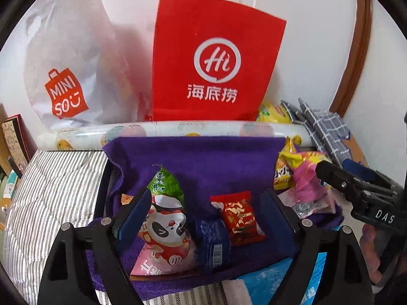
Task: Organize snacks
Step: 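Open the left tool on the dark blue packet while the right tool releases the chips bag, then grasp the pink bear-print stick packet with the right tool while the left tool reaches the pink-white packet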
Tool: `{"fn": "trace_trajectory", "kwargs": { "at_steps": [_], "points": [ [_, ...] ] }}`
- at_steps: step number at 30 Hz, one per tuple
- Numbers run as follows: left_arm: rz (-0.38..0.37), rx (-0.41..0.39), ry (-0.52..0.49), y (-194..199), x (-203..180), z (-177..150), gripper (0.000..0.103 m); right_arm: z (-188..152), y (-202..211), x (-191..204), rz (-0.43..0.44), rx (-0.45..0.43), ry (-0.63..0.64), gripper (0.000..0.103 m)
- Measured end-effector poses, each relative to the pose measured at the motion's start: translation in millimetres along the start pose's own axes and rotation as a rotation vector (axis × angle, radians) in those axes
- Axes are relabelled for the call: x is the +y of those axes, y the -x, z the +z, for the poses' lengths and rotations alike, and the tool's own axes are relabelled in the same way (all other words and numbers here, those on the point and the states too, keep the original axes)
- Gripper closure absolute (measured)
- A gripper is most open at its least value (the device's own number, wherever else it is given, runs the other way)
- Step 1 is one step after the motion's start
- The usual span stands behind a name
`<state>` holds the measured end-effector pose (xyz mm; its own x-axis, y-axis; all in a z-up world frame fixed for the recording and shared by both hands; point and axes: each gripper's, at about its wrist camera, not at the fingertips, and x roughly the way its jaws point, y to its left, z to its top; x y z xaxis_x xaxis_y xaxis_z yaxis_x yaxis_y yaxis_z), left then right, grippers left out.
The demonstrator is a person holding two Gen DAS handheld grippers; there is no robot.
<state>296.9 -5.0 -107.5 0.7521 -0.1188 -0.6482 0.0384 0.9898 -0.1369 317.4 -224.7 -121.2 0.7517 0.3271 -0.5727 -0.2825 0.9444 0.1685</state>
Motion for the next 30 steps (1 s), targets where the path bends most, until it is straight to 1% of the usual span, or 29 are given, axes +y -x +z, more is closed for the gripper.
{"fn": "trace_trajectory", "kwargs": {
  "at_steps": [4, 7, 10, 13, 17, 19, 21, 22, 23, 24, 26, 28, 30],
  "points": [
    [-0.003, 0.003, 0.036, 3, 5, 2, 0.015, 2, 14, 4, 0.01, -0.051, 0.029, 0.007],
    [-0.025, -0.002, 0.06, 7, 9, 4, 0.015, 5, 27, 6, 0.03, -0.094, 0.029, 0.007],
    [-0.053, -0.037, 0.061, 17, 10, 5, 0.015, 9, 41, 8, 0.063, -0.13, 0.011, 0.007],
    [-0.085, -0.09, 0.052, 33, 9, 9, 0.015, 9, 57, 12, 0.067, -0.132, -0.007, 0.007],
    [-0.088, -0.126, 0.038, 46, 7, 13, 0.015, -1, 77, 24, 0.029, -0.1, 0.005, 0.007],
    [-0.087, -0.124, 0.03, 51, 6, 15, 0.015, -12, 88, 33, -0.004, -0.071, 0.035, 0.007],
    [-0.104, -0.123, 0.021, 56, 5, 16, 0.015, -23, 95, 39, -0.041, -0.047, 0.047, 0.007],
    [-0.086, -0.116, 0.016, 59, 5, 18, 0.015, -30, 100, 43, -0.048, -0.028, 0.05, 0.007],
    [-0.06, -0.111, 0.009, 61, 4, 19, 0.015, -38, 104, 46, -0.051, -0.007, 0.051, 0.007],
    [-0.052, -0.114, 0.0, 65, 3, 20, 0.015, -45, 108, 49, -0.054, 0.012, 0.05, 0.009],
    [-0.06, -0.101, -0.007, 69, 3, 19, 0.015, -57, 115, 54, -0.051, 0.039, 0.05, 0.01],
    [-0.085, -0.091, -0.012, 76, 5, 16, 0.015, -72, 125, 62, -0.039, 0.068, 0.056, 0.011],
    [-0.075, -0.076, -0.017, 83, 8, 8, 0.015, -85, 132, 69, -0.028, 0.089, 0.061, 0.015]
  ]
}}
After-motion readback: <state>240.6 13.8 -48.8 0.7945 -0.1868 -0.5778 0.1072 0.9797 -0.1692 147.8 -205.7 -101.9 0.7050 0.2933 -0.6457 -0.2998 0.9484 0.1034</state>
